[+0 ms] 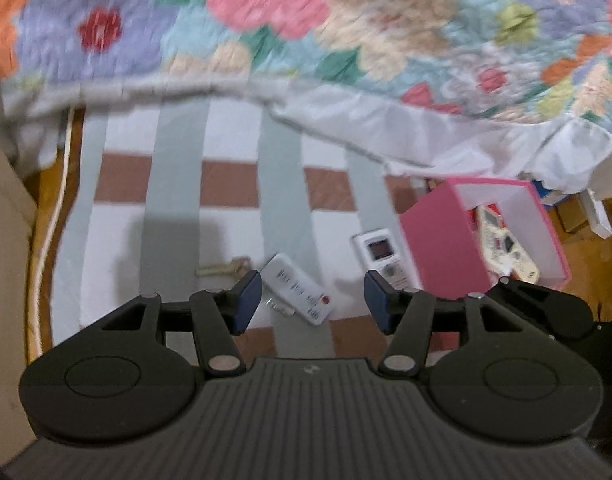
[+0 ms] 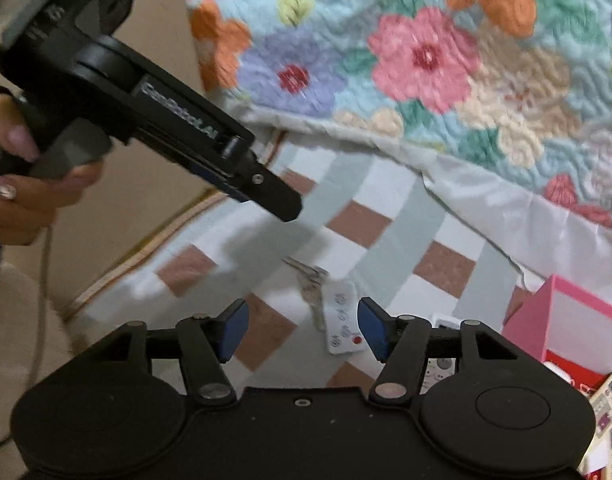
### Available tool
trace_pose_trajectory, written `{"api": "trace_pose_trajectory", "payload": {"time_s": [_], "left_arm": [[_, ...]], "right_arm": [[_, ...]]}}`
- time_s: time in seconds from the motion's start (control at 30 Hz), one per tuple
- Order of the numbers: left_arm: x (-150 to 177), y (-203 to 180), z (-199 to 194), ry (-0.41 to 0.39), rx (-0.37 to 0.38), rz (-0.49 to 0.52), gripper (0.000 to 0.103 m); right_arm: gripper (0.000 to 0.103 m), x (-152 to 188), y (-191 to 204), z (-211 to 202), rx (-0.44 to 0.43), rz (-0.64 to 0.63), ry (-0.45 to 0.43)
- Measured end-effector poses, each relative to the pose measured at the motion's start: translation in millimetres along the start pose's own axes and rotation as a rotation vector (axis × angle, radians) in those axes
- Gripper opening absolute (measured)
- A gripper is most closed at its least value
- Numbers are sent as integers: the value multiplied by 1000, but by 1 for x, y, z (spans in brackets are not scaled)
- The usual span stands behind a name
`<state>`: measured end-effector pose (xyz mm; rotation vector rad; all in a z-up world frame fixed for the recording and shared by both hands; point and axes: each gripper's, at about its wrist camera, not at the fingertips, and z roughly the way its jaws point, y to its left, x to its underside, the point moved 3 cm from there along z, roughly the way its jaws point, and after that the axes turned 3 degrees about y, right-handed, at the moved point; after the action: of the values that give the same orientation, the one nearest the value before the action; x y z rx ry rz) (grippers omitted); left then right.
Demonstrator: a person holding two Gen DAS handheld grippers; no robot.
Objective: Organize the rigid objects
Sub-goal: 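Move the left gripper back over the small white red-button remote, then close the left gripper on the small white remote and lift it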
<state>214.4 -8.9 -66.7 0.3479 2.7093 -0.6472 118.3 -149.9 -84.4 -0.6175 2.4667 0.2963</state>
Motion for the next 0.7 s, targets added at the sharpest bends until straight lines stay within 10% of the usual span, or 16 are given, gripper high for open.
{"api": "trace_pose_trajectory", "payload": {"time_s": [0.47,0.7], "left_arm": [[28,44,108,95,202,-334,54],[35,42,130,120,214,-383,53]], "right_arm": [[65,24,-24,111,109,-25,119],[44,25,-20,113,88,8,130]]}}
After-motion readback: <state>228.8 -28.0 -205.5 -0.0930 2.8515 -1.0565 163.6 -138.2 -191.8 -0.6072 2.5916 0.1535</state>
